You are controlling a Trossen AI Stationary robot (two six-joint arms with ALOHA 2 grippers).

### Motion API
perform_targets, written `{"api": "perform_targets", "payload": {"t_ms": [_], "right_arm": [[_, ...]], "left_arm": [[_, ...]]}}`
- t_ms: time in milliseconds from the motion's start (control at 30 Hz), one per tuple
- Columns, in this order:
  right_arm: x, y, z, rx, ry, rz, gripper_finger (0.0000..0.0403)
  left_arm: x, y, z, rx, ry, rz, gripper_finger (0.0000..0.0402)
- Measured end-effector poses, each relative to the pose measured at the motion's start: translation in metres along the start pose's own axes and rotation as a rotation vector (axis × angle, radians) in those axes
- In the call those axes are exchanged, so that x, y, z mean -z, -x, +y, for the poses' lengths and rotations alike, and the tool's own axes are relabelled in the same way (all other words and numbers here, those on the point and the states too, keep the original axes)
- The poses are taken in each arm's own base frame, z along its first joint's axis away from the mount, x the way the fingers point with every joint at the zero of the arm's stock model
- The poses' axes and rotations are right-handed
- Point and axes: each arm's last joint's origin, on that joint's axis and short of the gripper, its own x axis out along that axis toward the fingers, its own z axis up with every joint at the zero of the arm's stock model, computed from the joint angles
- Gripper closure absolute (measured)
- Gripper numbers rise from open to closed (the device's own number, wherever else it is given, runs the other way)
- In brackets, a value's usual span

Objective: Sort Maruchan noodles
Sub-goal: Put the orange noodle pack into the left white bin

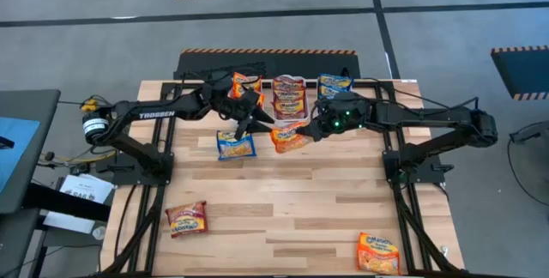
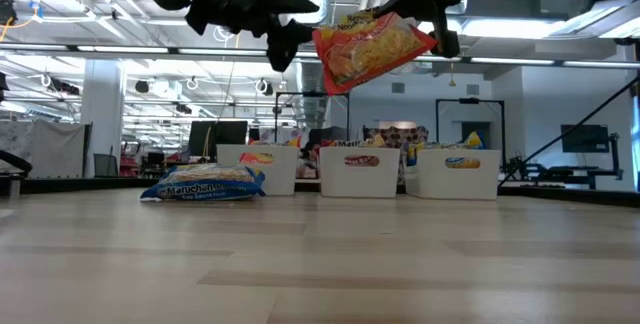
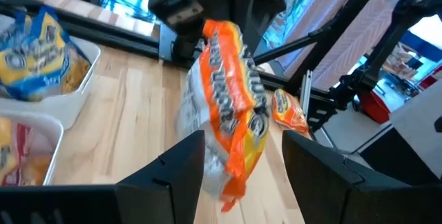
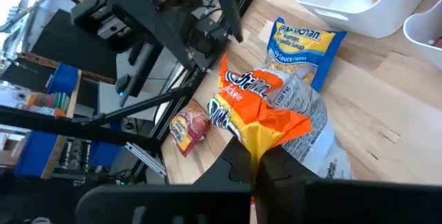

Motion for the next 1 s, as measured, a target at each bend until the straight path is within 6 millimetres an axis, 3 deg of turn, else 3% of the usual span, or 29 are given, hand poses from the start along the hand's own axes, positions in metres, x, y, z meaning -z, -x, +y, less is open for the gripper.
{"api": "perform_targets", "payload": {"t_ms": [267,467,567,767,1000], "right_arm": [[0.001,0.000,0.001,0.001,-0.006,0.000,0.0397],[0.001,0.000,0.001,0.002,-0.005,-0.003,0.0397],[0.001,0.000,0.001,0.002,-0.005,-0.004,0.0397],[0.001,0.000,0.000,0.005,-0.005,-0.001,0.0397],[0.001,0.000,0.000,0.010,-0.005,0.002,0.0397]], "left_arm": [[-0.040,0.002,-0.010,-0.013,-0.052,-0.012,0.0221],[-0.065,0.010,-0.013,-0.116,-0.052,0.019,0.0221],[-0.062,0.010,-0.011,-0.110,-0.033,0.043,0.0221],[-0.038,-0.022,0.008,-0.035,0.019,0.129,0.0221],[-0.022,-0.043,0.018,0.044,0.055,0.185,0.0221]]}}
